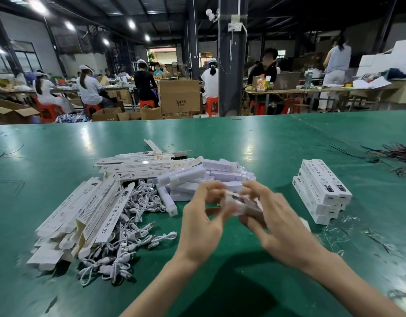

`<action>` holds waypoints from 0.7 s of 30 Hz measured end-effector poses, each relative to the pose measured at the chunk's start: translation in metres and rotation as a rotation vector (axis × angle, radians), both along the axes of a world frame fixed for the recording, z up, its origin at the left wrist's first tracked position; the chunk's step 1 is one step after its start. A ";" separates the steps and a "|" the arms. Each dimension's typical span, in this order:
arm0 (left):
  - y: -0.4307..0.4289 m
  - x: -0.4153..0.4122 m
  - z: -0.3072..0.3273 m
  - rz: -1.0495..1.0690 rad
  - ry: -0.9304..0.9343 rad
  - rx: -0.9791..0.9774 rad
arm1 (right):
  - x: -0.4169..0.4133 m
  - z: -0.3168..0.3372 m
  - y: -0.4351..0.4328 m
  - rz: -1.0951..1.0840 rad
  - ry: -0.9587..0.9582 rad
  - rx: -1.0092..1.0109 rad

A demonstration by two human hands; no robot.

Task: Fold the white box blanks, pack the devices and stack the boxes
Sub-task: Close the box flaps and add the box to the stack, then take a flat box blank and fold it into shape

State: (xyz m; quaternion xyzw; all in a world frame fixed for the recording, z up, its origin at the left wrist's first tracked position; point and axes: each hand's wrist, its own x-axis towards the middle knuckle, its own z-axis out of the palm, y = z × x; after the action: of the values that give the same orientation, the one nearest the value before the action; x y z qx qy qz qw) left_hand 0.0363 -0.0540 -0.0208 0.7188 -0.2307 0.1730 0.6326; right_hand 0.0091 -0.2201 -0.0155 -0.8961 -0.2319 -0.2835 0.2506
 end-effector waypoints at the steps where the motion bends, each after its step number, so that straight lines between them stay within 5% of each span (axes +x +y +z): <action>1: 0.003 0.005 0.002 0.065 0.071 -0.051 | 0.002 0.000 0.000 -0.087 -0.113 -0.052; 5: 0.024 0.028 0.011 0.107 0.523 -0.539 | 0.007 -0.001 -0.002 -0.291 -0.315 0.128; 8: 0.032 0.037 0.006 0.025 0.747 -0.688 | 0.006 -0.002 -0.002 -0.127 -0.191 0.511; 12: 0.015 0.035 -0.012 -0.025 0.860 -0.553 | 0.005 0.000 0.000 0.252 0.147 0.760; 21: -0.002 0.022 -0.023 -0.190 0.721 -0.155 | 0.000 -0.004 0.005 0.294 0.027 0.647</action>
State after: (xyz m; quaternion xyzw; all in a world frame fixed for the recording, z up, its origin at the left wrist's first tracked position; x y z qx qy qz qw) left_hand 0.0582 -0.0560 -0.0439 0.6591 -0.0450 -0.1336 0.7387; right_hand 0.0089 -0.2146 -0.0198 -0.7312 -0.2532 -0.2910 0.5626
